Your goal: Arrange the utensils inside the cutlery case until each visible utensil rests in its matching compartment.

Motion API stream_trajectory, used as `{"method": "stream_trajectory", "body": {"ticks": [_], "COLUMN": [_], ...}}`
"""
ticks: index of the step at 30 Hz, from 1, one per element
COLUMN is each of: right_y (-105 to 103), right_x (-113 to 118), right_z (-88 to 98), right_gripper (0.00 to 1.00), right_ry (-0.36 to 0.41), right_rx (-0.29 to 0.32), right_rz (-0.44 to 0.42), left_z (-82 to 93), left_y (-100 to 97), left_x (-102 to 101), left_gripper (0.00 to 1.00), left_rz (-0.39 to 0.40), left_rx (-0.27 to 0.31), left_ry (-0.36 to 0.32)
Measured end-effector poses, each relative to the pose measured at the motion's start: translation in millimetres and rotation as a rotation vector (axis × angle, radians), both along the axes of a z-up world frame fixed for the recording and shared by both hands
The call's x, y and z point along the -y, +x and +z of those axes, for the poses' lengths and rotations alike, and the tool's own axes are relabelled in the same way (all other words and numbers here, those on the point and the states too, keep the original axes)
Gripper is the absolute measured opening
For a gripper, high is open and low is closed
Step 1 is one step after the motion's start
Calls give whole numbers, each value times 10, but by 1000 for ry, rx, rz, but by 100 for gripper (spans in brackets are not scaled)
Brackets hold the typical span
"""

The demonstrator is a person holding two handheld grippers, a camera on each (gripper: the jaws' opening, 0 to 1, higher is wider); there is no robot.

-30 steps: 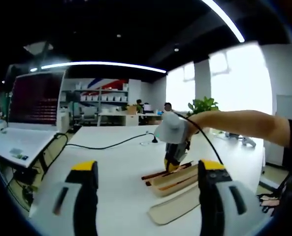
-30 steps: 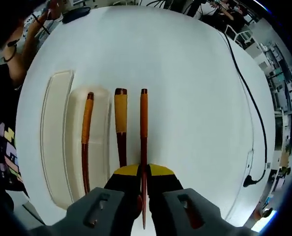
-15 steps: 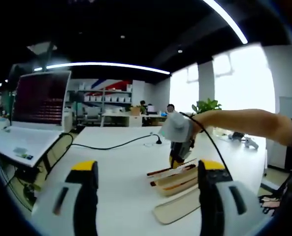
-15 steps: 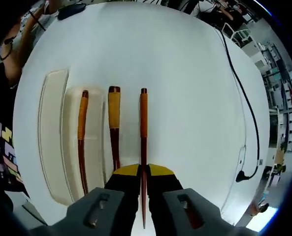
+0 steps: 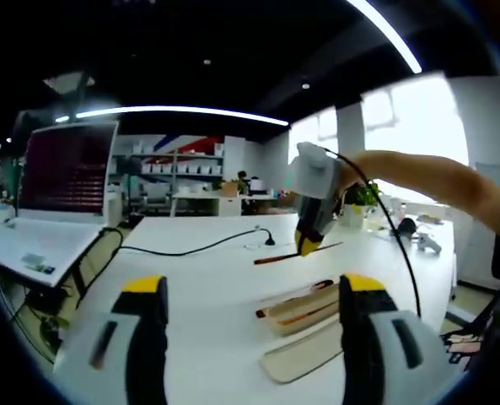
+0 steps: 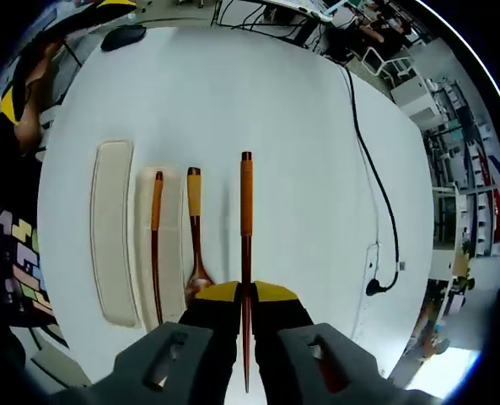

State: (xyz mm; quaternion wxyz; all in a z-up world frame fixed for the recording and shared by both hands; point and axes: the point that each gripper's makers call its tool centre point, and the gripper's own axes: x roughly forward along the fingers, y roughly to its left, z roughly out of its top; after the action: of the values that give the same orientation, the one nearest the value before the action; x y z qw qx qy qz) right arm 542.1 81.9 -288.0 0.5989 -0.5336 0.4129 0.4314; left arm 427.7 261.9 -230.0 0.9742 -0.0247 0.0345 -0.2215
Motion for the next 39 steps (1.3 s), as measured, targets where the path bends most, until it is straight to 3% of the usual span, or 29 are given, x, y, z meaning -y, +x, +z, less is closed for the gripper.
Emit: {"method": "stream_trajectory", "body": {"ticks": [4,11,18,26,31,39], "right_y": [-48,-199,-472,-641,-707,-767], "right_x": [-24,-5,-36,18,57,-13], "right_z": [100,126,14,-173,-286,-466], "right_gripper": [2,2,2,2,2,3], "right_ry": [24,37,64,43,12,23], "right_rx": [13,-18,-86,-150,-153,-182], "right_rz": [-7,1,27,31,43,32], "left_z": [3,7,2,0,-25,-24], "left_y": [-2,3,12,19,31,18], "left_x": [-8,-10,-34,-34,-19,-6], "left_gripper": [88,88,89,89,89,89], "left_rz": [4,1,12,12,10,10], "left_rx": [1,1,-3,-3,-10,-8], "left_ry": [-2,-2,-8,-4,-1,-2]}}
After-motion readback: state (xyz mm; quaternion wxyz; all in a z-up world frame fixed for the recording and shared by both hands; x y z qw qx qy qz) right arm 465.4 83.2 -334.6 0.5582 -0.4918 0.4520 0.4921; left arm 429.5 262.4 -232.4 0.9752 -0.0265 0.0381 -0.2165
